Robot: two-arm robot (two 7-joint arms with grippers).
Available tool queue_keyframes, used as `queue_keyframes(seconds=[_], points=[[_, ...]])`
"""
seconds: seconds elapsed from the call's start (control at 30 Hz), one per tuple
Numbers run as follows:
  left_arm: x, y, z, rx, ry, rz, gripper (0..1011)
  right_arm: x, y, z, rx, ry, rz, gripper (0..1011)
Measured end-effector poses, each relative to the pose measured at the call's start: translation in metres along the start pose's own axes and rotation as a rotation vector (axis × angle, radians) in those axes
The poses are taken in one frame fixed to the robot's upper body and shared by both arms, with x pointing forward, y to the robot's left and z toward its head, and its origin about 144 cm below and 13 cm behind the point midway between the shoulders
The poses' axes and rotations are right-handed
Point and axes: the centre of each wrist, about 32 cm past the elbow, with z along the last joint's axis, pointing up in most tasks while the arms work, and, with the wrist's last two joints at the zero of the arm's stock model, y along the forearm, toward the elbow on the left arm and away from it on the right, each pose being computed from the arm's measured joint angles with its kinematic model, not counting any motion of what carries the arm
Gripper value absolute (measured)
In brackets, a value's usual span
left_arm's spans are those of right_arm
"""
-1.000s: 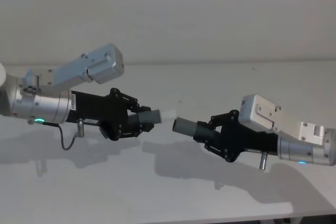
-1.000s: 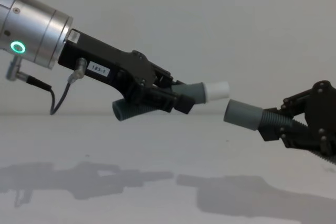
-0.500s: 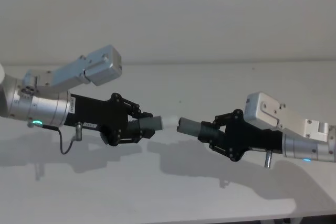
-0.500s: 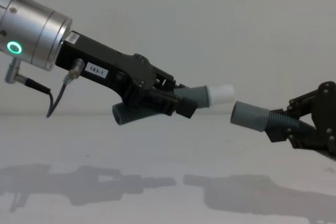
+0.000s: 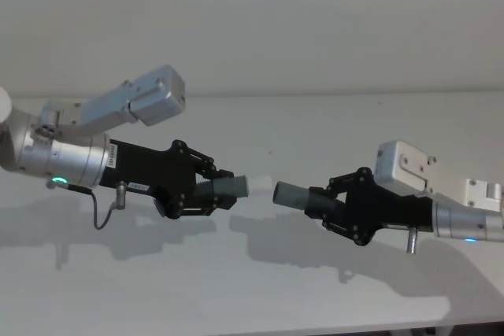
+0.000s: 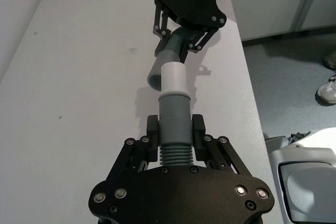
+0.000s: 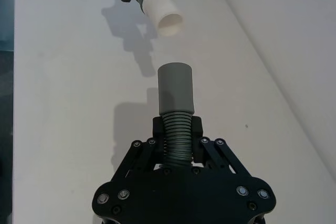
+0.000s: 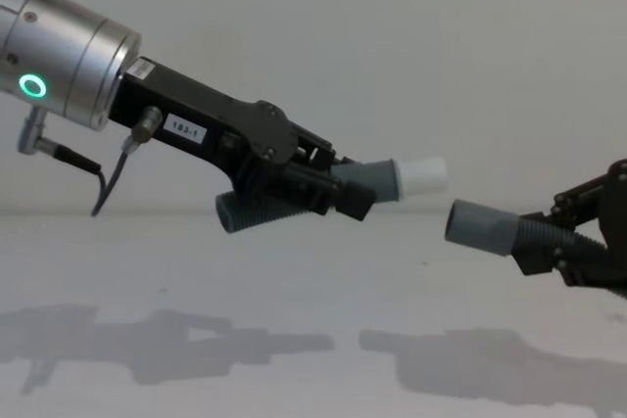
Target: Use both hands to pick up one end of the pipe from the table, align the ends, and insert them.
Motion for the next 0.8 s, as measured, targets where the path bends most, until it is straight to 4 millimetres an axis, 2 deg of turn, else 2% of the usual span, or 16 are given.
queue_keyframes(seconds=[0.8], points=[[0.012, -0.015, 0.007, 0.025, -0.032, -0.064, 339, 0.003, -0.021, 0.003, -0.012, -0.012, 0.017, 252]])
